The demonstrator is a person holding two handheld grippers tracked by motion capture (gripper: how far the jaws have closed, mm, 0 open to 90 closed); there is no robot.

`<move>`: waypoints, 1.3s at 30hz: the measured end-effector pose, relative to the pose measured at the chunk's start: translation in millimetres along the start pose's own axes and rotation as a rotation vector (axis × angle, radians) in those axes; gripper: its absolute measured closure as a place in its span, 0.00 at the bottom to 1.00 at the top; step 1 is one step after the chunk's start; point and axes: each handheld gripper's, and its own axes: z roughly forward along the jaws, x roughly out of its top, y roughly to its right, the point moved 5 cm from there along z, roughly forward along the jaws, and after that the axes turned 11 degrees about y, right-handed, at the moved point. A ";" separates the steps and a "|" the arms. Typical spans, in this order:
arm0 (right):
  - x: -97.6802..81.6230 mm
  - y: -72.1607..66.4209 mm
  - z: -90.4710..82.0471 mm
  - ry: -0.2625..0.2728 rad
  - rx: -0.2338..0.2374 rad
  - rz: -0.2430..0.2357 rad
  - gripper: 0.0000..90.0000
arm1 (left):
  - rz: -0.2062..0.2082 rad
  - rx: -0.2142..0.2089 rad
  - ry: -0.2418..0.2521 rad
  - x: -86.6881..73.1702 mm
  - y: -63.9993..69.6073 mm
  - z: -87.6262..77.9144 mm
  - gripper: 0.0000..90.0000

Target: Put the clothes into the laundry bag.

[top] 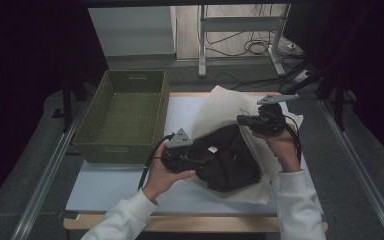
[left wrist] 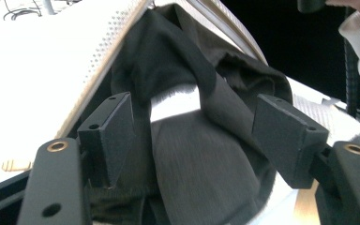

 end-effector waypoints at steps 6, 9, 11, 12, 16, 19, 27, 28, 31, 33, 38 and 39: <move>0.1 -0.7 0.0 0.000 -0.003 -0.004 0.99 | 0.002 -0.002 -0.050 -16.3 3.2 -2.7 0.32; 0.2 -0.6 -1.2 0.000 -0.005 -0.006 0.99 | -0.003 0.008 -0.076 -23.5 3.1 3.5 0.32; -0.3 -0.3 -0.6 0.000 -0.002 -0.005 0.99 | 0.008 0.011 -0.092 -27.9 3.5 10.1 0.32; -0.6 -0.4 -0.1 0.000 -0.001 -0.005 0.99 | 0.011 0.011 -0.101 -30.0 3.7 13.2 0.33; -0.7 -0.5 0.2 -0.001 0.000 -0.005 0.99 | 0.012 0.008 -0.140 -40.6 2.5 23.4 0.36; -0.4 0.1 -0.7 0.000 -0.001 -0.005 0.99 | -0.002 -0.001 -0.154 -45.4 1.0 26.4 0.38; -1.5 -0.2 1.0 -0.007 0.002 -0.007 0.99 | -0.040 -0.039 -0.179 -55.9 0.8 36.7 0.39; -1.5 -0.5 1.0 -0.008 0.001 -0.008 0.99 | -0.040 -0.041 -0.177 -56.4 1.4 37.4 0.40; -1.1 -0.8 0.9 -0.009 -0.002 -0.012 0.99 | -0.013 -0.035 -0.180 -57.7 1.7 38.1 0.50; -1.4 -0.8 1.3 -0.011 -0.001 -0.009 0.99 | -0.013 -0.038 -0.183 -59.3 2.1 39.1 0.57; -2.0 -2.5 3.1 -0.018 0.001 -0.013 0.99 | -0.003 -0.051 -0.213 -67.1 3.2 47.9 0.76; -2.1 -2.7 3.5 -0.020 0.001 -0.015 0.99 | 0.022 -0.057 -0.230 -68.6 2.8 49.9 0.82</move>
